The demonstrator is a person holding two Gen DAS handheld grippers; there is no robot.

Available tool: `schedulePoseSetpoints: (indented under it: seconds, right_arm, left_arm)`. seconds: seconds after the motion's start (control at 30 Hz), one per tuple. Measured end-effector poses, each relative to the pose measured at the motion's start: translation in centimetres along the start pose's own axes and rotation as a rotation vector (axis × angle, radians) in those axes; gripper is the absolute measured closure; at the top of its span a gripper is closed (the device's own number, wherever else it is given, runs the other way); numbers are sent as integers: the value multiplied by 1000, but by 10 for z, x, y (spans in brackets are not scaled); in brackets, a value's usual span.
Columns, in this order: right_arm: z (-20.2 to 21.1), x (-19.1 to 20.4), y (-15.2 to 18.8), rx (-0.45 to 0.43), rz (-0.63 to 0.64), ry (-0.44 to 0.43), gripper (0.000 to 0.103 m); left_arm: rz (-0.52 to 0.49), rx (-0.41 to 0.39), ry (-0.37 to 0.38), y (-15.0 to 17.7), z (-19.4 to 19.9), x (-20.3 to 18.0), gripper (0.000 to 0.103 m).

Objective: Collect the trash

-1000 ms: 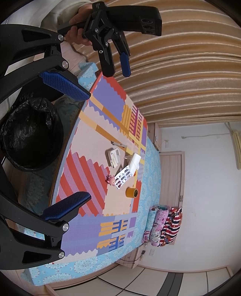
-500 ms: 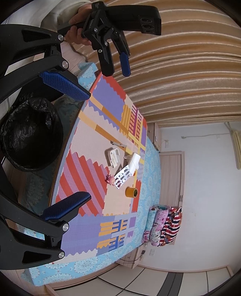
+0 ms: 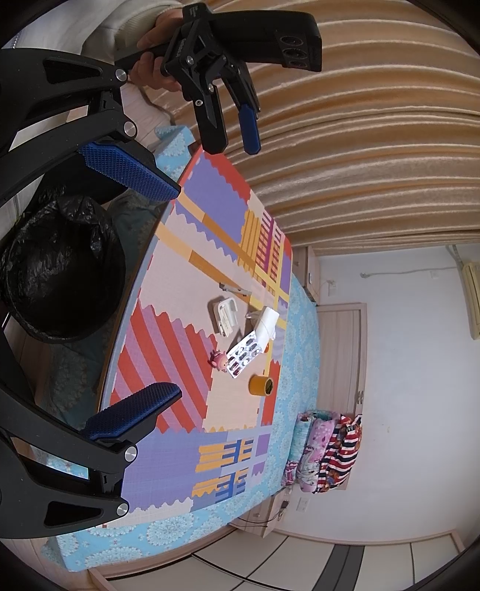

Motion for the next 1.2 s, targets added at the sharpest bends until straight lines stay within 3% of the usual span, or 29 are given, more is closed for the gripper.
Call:
schedulePoseSetpoints:
  seconds: [0.63, 0.83, 1.2]
  right_arm:
    - [-14, -7, -6, 12, 3, -18, 4]
    - [-41, -21, -20, 34, 9, -29, 4]
    - [-128, -41, -54, 122, 34, -82, 4]
  left_arm:
    - [-22, 30, -1, -2, -17, 6, 8]
    - [-42, 66, -1, -2, -47, 20, 8]
    - [-75, 145, 6, -4, -119, 52, 8]
Point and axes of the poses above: each gripper's, at about its wrist camera, not at the fingertips, and z roughly against the way its jaws point, x to its left, y to its underside, the point moved 5 cm from there along -z, roughly the way its jaws point, and after that the axes turned 4 degrees about x, right-handed, at the moved point
